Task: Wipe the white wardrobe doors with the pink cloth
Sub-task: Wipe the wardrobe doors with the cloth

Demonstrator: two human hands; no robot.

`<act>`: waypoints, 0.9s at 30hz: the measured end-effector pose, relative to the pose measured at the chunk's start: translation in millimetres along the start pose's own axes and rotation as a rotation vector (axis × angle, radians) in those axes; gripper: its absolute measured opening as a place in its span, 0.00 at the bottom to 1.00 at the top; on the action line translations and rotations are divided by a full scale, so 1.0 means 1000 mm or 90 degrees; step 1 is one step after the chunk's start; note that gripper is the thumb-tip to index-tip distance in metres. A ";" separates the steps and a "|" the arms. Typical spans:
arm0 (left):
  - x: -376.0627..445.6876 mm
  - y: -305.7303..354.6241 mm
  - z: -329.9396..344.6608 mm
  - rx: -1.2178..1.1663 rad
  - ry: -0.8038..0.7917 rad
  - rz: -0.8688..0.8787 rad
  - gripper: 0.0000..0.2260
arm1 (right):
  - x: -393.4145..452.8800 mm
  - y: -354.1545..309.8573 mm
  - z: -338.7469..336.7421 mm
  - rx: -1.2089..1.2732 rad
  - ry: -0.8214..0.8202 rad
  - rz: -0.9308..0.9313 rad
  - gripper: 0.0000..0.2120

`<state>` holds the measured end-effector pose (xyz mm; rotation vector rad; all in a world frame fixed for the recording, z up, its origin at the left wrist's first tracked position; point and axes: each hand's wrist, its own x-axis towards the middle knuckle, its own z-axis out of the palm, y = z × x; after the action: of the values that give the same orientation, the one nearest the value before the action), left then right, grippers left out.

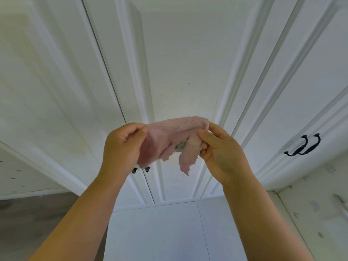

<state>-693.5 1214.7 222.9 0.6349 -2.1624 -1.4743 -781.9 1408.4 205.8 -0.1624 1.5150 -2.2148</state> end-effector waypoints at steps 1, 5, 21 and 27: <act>0.003 0.000 -0.002 -0.052 0.000 -0.031 0.12 | 0.001 0.000 -0.002 -0.029 0.005 0.004 0.10; 0.006 0.003 0.001 -0.251 -0.047 -0.186 0.09 | 0.004 0.006 -0.003 -0.110 0.045 0.012 0.10; -0.010 0.019 -0.004 -0.075 -0.365 0.075 0.28 | -0.004 0.010 -0.008 0.098 -0.181 0.220 0.32; -0.004 0.002 0.000 0.200 -0.258 0.138 0.11 | -0.009 0.013 -0.003 -0.154 -0.048 -0.052 0.14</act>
<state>-690.8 1217.8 224.2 0.1952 -2.7076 -1.2397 -771.2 1410.6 193.9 -0.3863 1.7590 -2.0543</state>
